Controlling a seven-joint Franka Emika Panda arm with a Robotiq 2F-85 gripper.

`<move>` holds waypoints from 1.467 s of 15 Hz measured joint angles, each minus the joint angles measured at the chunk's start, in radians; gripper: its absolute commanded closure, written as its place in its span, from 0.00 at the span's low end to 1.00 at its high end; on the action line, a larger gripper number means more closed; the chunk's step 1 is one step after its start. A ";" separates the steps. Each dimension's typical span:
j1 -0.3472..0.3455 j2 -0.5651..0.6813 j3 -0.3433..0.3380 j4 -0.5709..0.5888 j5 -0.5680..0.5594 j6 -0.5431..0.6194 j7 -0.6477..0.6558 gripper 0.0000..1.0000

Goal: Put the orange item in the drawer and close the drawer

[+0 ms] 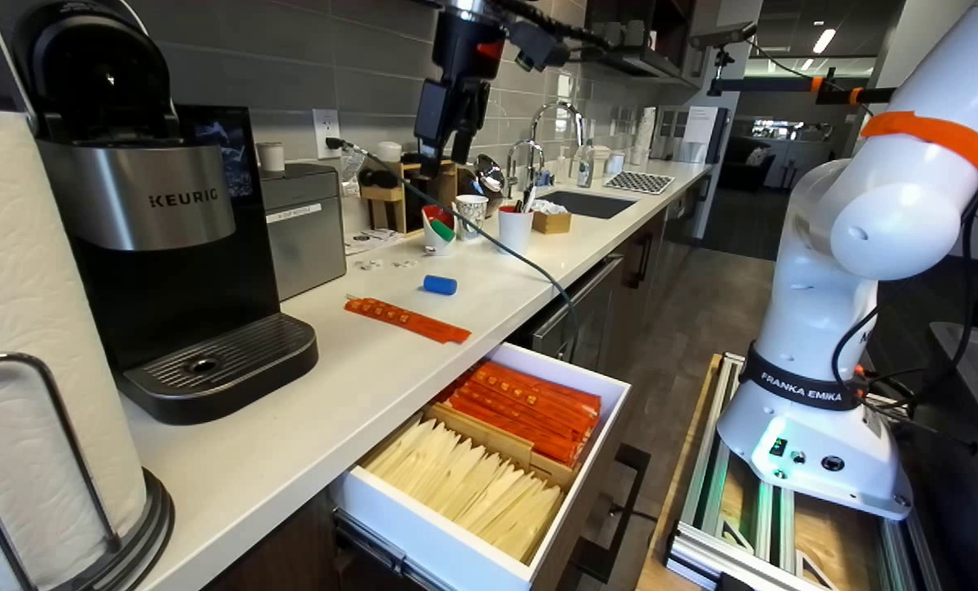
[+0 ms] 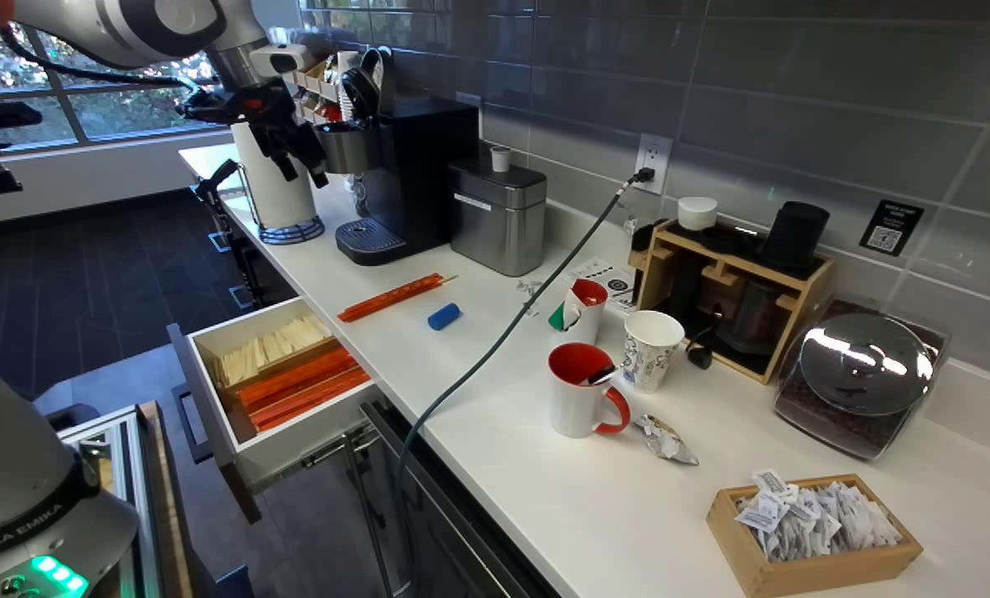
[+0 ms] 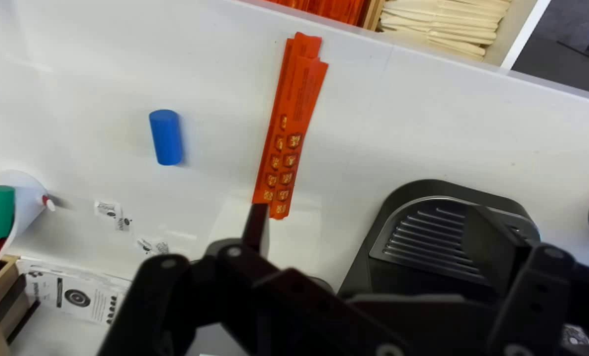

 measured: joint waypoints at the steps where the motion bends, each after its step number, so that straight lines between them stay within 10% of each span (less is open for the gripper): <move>1: 0.000 0.052 0.001 0.017 0.000 0.010 0.010 0.00; 12: -0.017 0.525 -0.080 0.146 -0.125 0.123 0.080 0.00; 22: -0.005 0.579 -0.119 0.148 -0.118 0.166 0.142 0.00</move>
